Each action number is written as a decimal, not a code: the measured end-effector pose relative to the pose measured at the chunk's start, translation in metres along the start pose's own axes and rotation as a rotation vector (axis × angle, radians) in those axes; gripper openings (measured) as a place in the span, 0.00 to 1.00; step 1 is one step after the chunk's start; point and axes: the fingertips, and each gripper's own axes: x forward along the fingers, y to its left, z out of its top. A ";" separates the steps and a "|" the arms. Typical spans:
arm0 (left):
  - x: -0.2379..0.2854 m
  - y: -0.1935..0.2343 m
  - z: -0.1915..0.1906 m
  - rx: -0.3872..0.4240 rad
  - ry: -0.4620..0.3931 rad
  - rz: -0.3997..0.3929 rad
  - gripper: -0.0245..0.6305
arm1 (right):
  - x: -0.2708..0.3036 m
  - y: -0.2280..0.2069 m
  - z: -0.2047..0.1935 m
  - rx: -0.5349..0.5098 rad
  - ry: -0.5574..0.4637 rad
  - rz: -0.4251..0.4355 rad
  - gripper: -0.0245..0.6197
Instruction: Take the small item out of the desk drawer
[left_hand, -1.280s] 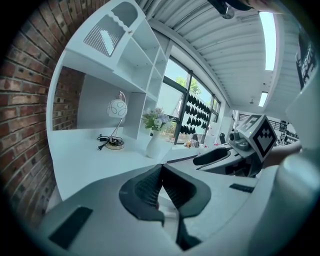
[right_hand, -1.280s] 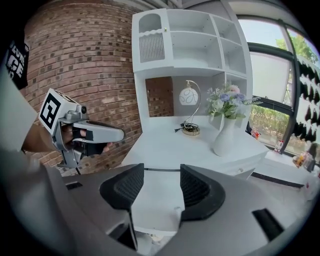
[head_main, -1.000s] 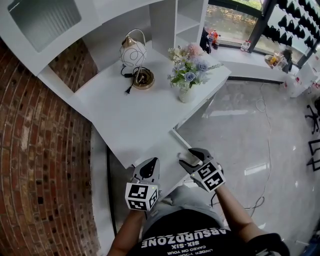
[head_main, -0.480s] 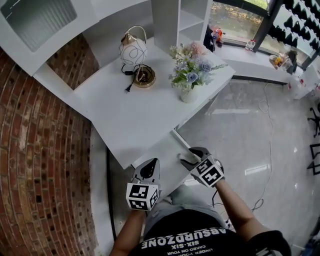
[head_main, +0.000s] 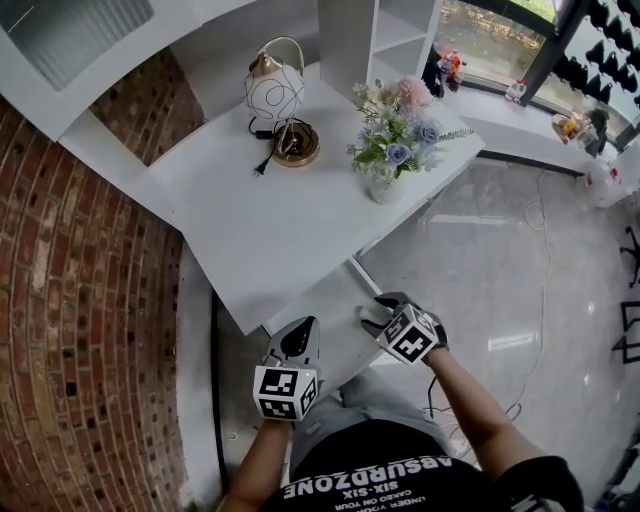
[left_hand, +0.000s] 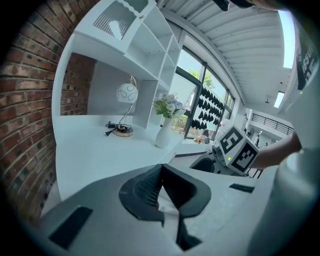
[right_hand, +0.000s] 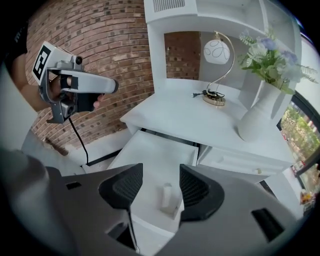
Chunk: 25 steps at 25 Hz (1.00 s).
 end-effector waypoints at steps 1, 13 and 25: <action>0.002 0.001 -0.002 -0.003 0.003 0.003 0.05 | 0.005 -0.001 -0.002 -0.008 0.011 0.009 0.39; 0.018 0.020 -0.018 -0.038 0.042 0.033 0.04 | 0.066 -0.006 -0.032 -0.027 0.143 0.122 0.39; 0.027 0.029 -0.038 -0.067 0.080 0.029 0.05 | 0.123 -0.010 -0.064 0.054 0.276 0.202 0.39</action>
